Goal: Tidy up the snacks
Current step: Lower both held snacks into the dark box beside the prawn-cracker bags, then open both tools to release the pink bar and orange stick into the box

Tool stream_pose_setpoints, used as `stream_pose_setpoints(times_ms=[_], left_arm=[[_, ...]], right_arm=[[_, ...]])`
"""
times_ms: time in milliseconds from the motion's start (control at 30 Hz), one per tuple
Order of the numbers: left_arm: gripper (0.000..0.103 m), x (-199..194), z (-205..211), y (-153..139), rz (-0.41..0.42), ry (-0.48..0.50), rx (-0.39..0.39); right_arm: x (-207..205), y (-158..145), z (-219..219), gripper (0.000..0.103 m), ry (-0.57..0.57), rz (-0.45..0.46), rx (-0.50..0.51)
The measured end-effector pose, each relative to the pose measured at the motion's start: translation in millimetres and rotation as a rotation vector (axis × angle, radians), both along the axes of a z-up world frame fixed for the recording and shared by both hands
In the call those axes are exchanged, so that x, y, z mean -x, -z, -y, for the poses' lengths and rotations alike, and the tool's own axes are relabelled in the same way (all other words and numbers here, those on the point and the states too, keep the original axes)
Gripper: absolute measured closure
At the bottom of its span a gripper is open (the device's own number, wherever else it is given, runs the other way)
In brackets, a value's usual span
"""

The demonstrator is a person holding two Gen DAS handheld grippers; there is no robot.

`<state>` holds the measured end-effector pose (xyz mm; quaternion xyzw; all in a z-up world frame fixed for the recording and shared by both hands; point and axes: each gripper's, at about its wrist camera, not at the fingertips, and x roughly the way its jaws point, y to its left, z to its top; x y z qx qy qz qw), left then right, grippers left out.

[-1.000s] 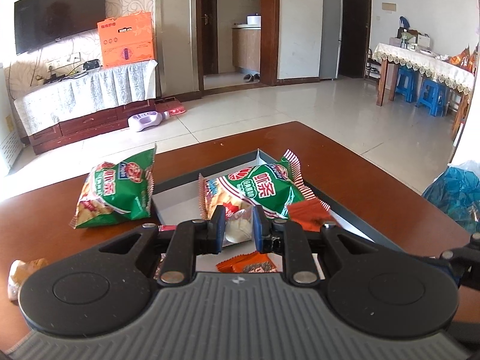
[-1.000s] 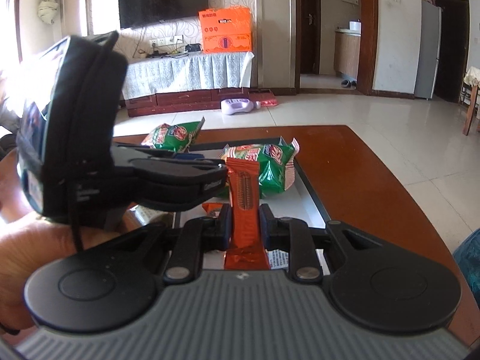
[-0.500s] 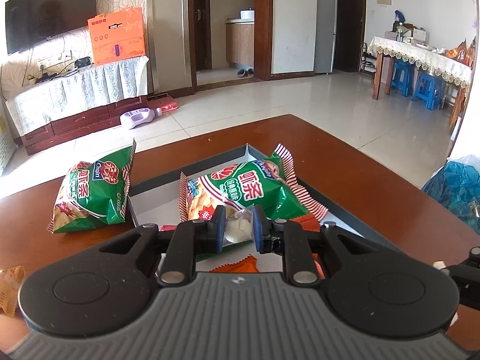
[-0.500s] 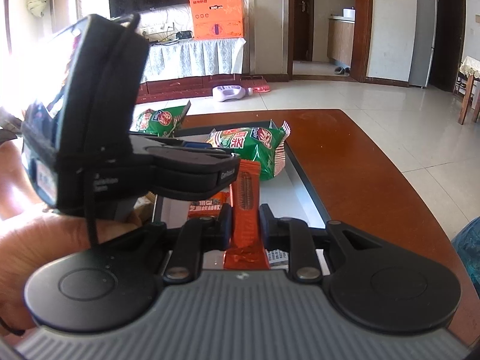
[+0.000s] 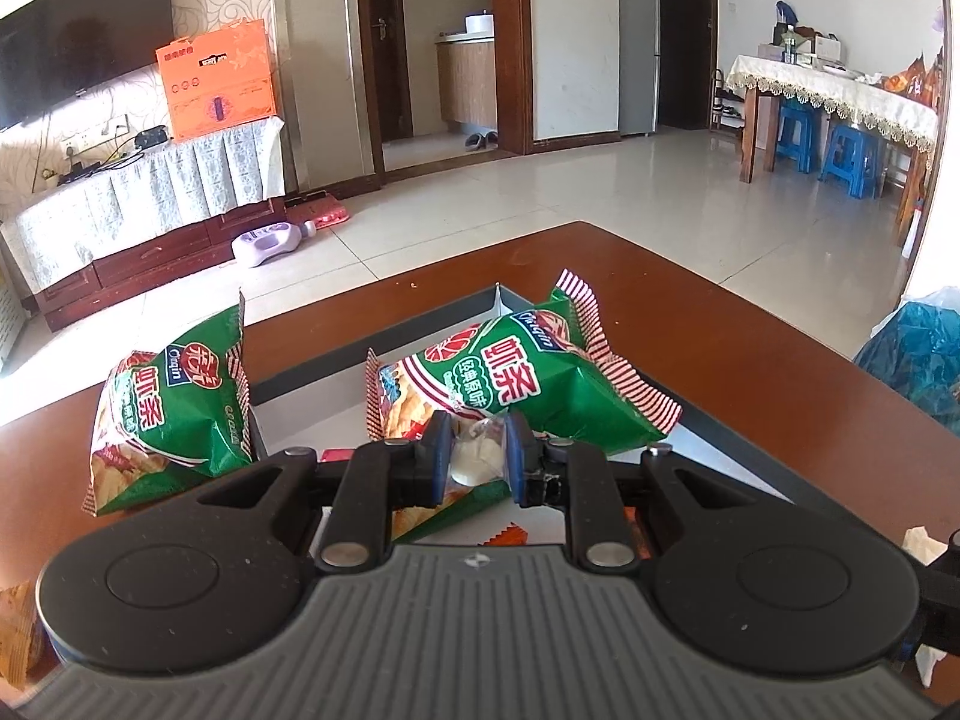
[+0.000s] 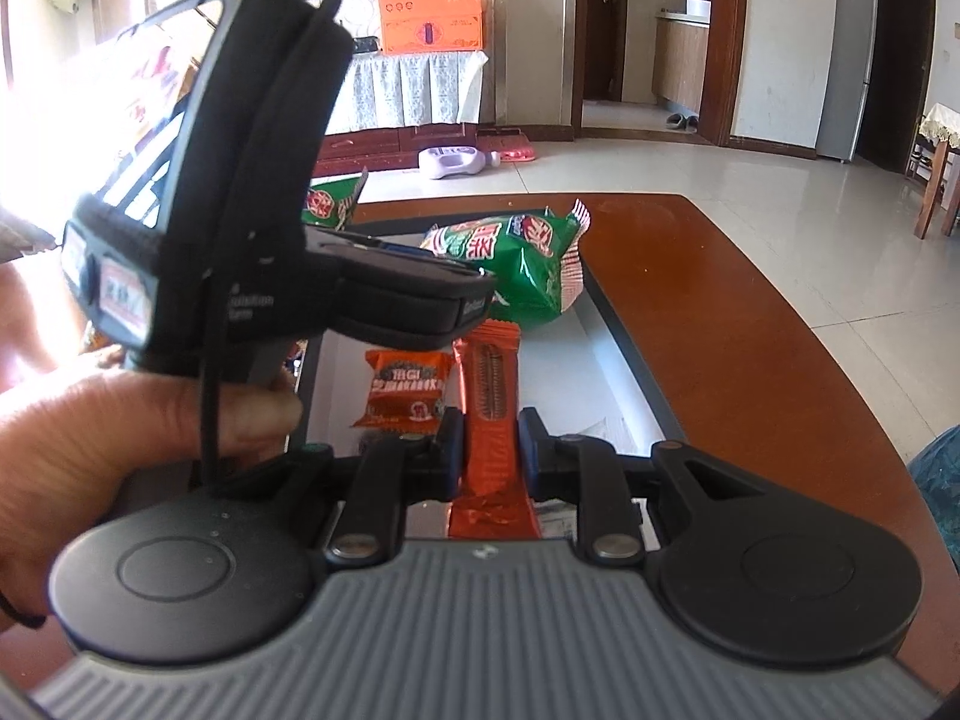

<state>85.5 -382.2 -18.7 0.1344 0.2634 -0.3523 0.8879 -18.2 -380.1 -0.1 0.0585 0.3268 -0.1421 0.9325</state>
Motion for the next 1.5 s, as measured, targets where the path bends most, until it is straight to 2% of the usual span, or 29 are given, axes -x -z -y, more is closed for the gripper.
stream_pose_setpoints(times_ms=[367,500,633,767,933,1267,1400,1500], left_arm=[[0.08,-2.6,-6.4,17.7,-0.047,-0.022,0.017],[0.08,-6.3,-2.9,11.4,-0.014,-0.014,0.021],[0.08,-11.2,0.5,18.4,-0.018,-0.012,0.014],[0.08,-12.5,0.1,21.8,-0.023,-0.011,0.019],[0.08,-8.8,-1.3,23.1,-0.053,-0.024,0.027],[0.08,32.8,-6.2,24.0,-0.072,0.013,0.004],[0.08,31.5,-5.7,19.4,-0.072,-0.008,-0.002],[0.08,24.3,-2.5,15.9,-0.074,-0.016,-0.005]], right_arm=[[-4.9,5.5,-0.1,0.081,0.007,-0.001,0.006],[-14.8,7.8,9.0,0.08,0.025,0.009,0.011],[-26.4,15.3,16.9,0.08,0.029,-0.023,0.006],[-26.9,23.7,12.5,0.081,-0.011,-0.099,0.018],[-24.3,22.5,6.3,0.08,-0.044,-0.13,0.04],[0.5,11.9,-0.1,0.08,-0.102,-0.182,0.039],[2.1,5.4,-1.2,0.08,-0.092,-0.154,0.039],[-1.2,-2.9,-4.4,0.08,-0.097,-0.113,0.095]])
